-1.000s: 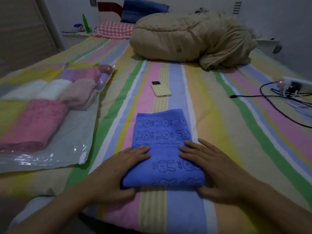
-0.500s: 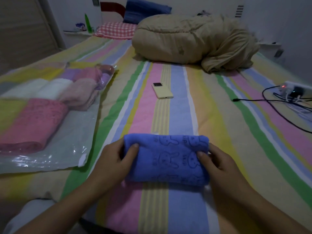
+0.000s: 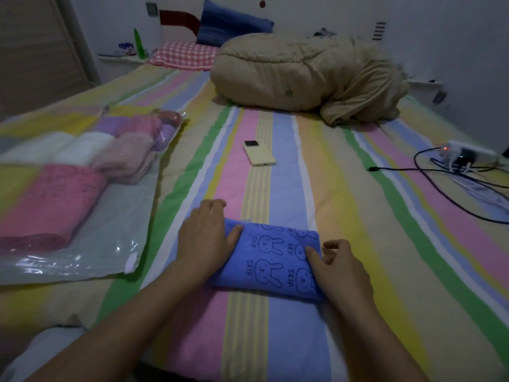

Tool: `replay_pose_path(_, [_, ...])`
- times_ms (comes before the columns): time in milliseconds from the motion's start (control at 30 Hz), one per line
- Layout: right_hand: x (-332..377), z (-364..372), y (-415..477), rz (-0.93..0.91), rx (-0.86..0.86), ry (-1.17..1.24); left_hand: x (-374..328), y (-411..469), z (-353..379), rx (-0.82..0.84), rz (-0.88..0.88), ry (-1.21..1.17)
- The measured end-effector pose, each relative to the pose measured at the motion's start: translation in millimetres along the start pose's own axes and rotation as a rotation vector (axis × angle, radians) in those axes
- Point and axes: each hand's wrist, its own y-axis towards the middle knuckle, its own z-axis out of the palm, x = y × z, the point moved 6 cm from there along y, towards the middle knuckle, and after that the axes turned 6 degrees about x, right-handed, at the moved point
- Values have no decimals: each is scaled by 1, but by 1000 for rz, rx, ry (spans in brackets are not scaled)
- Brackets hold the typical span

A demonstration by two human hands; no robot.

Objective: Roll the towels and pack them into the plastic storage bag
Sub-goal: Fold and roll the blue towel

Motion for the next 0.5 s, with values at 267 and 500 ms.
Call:
replay_pose_path(267, [15, 7, 5, -89, 210, 601, -48, 38, 22, 831, 300, -265])
replay_pose_path(500, [53, -5, -1, -307, 322, 765, -37, 29, -23, 787, 399, -273])
